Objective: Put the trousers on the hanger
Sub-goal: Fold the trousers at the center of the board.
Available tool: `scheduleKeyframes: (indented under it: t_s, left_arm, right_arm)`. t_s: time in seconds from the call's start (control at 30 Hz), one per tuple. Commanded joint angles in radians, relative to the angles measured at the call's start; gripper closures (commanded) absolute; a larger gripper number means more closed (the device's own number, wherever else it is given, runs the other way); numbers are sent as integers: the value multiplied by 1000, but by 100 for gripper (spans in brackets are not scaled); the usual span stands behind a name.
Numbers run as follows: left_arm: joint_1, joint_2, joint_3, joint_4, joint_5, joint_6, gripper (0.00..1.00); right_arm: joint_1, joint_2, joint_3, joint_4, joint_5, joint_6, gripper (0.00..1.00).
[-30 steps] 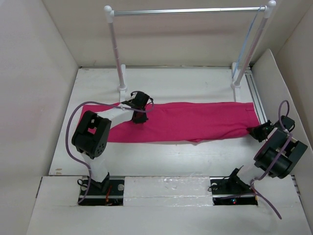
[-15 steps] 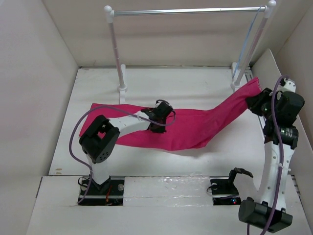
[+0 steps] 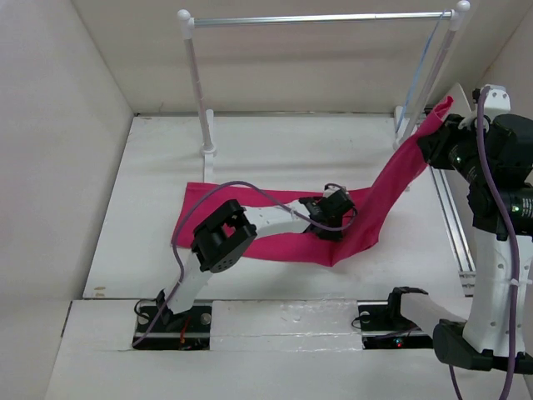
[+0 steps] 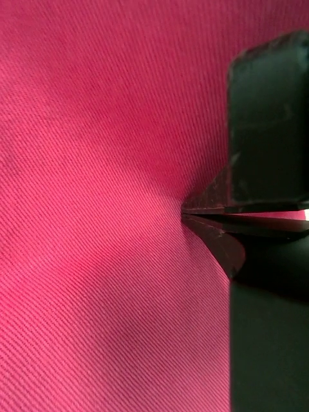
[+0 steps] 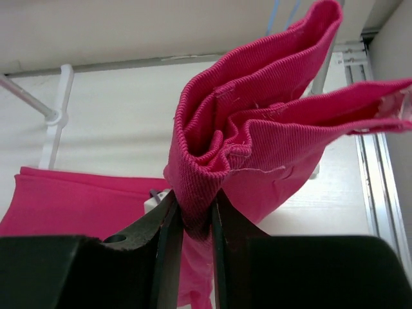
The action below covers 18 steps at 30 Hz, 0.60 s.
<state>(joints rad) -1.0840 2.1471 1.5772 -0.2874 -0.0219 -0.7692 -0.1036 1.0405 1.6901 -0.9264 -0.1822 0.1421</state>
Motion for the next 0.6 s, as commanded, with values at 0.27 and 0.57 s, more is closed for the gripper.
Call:
scheduleKeyframes:
  t_s: [0.27,0.57]
  left_arm:
    - [22,-464,-235,-185,-303,-347,100]
    - [504,-1313,-612,-297,-429,-333,94]
  right_arm:
    - [379,-54,-141,167,7,-15,100]
    - [800,137,-84,317,254,96,100]
